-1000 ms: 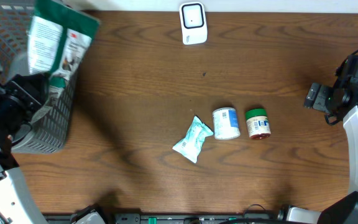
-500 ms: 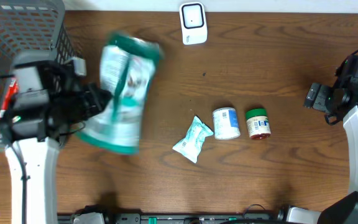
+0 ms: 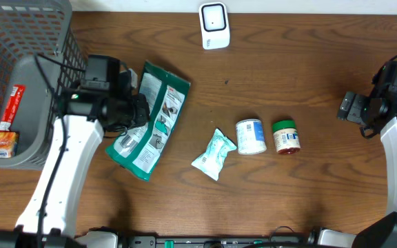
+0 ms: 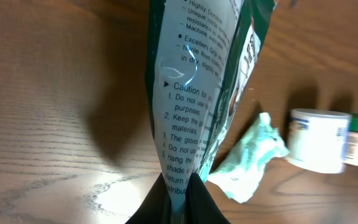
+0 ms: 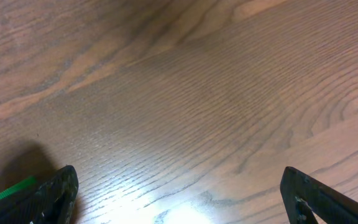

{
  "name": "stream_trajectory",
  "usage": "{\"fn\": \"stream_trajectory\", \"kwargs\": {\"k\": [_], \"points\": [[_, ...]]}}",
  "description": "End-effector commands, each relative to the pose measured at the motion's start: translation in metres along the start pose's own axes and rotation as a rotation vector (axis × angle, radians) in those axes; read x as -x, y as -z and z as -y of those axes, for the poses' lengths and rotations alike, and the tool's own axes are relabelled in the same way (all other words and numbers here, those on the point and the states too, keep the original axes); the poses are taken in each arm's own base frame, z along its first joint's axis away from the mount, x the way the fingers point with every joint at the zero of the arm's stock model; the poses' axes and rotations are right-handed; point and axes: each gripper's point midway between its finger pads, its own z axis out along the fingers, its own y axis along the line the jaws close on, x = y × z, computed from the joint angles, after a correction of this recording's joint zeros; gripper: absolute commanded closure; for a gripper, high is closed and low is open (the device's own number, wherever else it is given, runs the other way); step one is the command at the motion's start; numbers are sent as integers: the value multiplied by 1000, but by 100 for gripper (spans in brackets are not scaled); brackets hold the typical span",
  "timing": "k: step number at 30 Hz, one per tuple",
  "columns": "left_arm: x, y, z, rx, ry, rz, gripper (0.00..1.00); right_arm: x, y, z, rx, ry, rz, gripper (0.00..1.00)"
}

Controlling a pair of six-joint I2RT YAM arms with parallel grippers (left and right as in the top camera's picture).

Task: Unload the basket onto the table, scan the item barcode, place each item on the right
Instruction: 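Carry the glove packet forward and lower it left of the pouch, then open the left gripper and release the glove packet on the table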

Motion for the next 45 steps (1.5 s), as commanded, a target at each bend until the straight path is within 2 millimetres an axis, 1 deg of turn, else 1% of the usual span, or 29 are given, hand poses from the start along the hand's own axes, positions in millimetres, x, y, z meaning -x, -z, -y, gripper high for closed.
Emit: {"fn": "stream_trajectory", "kwargs": {"k": [1, 7, 13, 18, 24, 31, 35, 41, 45], "points": [[-5, -17, -4, 49, 12, -43, 93, 4, 4, 3, -9, 0, 15, 1], [-13, -38, -2, 66, 38, -113, 93, 4, 4, 3, -9, 0, 15, 1], [-24, -69, -6, 101, 40, -211, 93, 4, 4, 3, -9, 0, 15, 1], [-27, -98, -15, 177, 14, -246, 93, 4, 4, 3, -9, 0, 15, 1], [-31, -124, -24, 209, 13, -287, 93, 4, 4, 3, -9, 0, 15, 1], [-22, -130, -23, 205, 4, -252, 92, 4, 4, 3, -9, 0, 15, 1], [-17, -129, -31, 249, -4, -227, 92, 4, 4, 3, -9, 0, 15, 1], [-18, -131, -32, 253, 12, -229, 92, 4, 4, 3, -9, 0, 15, 1], [-24, -136, -31, 236, 46, -237, 92, 4, 4, 3, -9, 0, 15, 1]]}}
